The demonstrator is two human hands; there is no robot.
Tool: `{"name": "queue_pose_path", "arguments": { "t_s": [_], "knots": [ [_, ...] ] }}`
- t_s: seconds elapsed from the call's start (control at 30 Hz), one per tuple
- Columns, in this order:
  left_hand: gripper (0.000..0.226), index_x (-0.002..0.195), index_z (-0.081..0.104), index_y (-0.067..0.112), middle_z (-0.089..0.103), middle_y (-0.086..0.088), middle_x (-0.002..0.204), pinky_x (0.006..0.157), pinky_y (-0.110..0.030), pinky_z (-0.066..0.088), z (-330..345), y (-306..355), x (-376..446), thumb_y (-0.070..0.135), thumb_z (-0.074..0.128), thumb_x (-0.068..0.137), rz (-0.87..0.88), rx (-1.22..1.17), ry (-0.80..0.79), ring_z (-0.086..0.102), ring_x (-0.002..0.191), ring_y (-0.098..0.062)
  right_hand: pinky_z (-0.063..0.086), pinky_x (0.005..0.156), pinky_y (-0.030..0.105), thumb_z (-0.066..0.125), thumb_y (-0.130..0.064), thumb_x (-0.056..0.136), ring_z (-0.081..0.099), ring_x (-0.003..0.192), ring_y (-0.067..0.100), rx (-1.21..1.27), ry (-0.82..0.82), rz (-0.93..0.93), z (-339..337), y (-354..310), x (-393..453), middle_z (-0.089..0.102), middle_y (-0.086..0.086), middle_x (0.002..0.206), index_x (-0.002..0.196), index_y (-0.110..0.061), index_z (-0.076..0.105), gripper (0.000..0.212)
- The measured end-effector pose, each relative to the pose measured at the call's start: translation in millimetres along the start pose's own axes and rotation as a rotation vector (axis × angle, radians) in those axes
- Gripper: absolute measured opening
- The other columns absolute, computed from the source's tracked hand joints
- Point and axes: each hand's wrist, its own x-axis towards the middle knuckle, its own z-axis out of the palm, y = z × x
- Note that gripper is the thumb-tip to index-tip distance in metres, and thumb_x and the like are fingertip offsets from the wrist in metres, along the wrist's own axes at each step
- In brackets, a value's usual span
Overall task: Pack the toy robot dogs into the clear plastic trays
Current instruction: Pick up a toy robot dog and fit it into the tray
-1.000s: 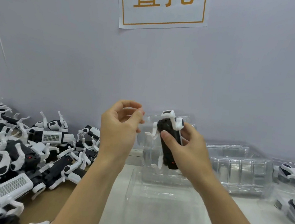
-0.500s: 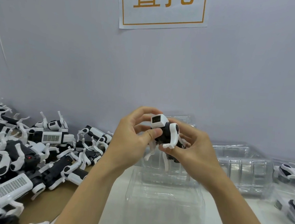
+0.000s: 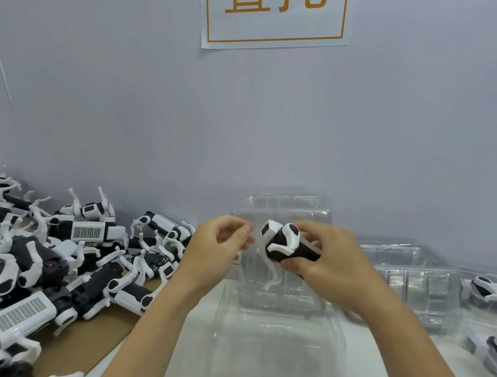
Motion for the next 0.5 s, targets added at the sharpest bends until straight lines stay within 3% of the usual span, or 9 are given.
{"name": "queue_pose_path", "arguments": {
  "t_s": [0.1, 0.17, 0.27, 0.37, 0.5],
  "knots": [
    [0.022, 0.084, 0.073, 0.020, 0.074, 0.003, 0.078, 0.070, -0.017, 0.049, 1.6, -28.2, -1.2, 0.008, 0.059, 0.097, -0.088, 0.140, -0.023, 0.067, 0.077, -0.009, 0.055, 0.077, 0.041, 0.079, -0.031, 0.074, 0.062, 0.076, 0.007, -0.115, -0.080, 0.071, 1.9, 7.5, -1.4, 0.066, -0.024, 0.082, 0.096, -0.046, 0.066, 0.030],
    [0.022, 0.087, 0.072, 0.023, 0.068, 0.006, 0.082, 0.064, -0.012, 0.045, 5.0, -48.8, -3.2, 0.007, 0.059, 0.094, -0.143, 0.247, -0.039, 0.060, 0.074, -0.007, 0.054, 0.081, 0.041, 0.079, -0.033, 0.074, 0.061, 0.080, 0.006, -0.147, -0.118, 0.095, 7.1, 9.0, -2.0, 0.066, -0.022, 0.082, 0.098, -0.046, 0.065, 0.031],
    [0.021, 0.104, 0.067, 0.026, 0.062, 0.006, 0.103, 0.072, -0.016, 0.044, 10.2, -74.0, -6.0, 0.010, 0.057, 0.095, -0.250, 0.304, -0.071, 0.057, 0.091, -0.006, 0.053, 0.082, 0.040, 0.078, -0.031, 0.075, 0.063, 0.091, 0.012, -0.206, -0.161, 0.106, 19.4, 9.7, -3.2, 0.067, -0.017, 0.093, 0.104, -0.041, 0.064, 0.034],
    [0.026, 0.110, 0.069, 0.021, 0.067, 0.005, 0.113, 0.089, -0.028, 0.045, 14.0, -85.2, -7.9, 0.007, 0.053, 0.095, -0.383, 0.161, -0.072, 0.060, 0.108, -0.012, 0.053, 0.078, 0.037, 0.074, -0.028, 0.077, 0.062, 0.090, 0.014, -0.280, -0.184, 0.066, 35.1, 9.1, -5.2, 0.067, -0.015, 0.094, 0.101, -0.037, 0.062, 0.029],
    [0.028, 0.088, 0.076, 0.012, 0.076, -0.012, 0.093, 0.075, -0.035, 0.053, 13.8, -87.0, -11.0, 0.001, 0.050, 0.092, -0.537, -0.114, -0.033, 0.068, 0.088, -0.025, 0.053, 0.078, 0.034, 0.075, -0.029, 0.079, 0.061, 0.090, 0.011, -0.262, -0.228, 0.054, 58.4, 11.7, -11.7, 0.066, -0.017, 0.097, 0.107, -0.037, 0.061, 0.032]
  ]
}}
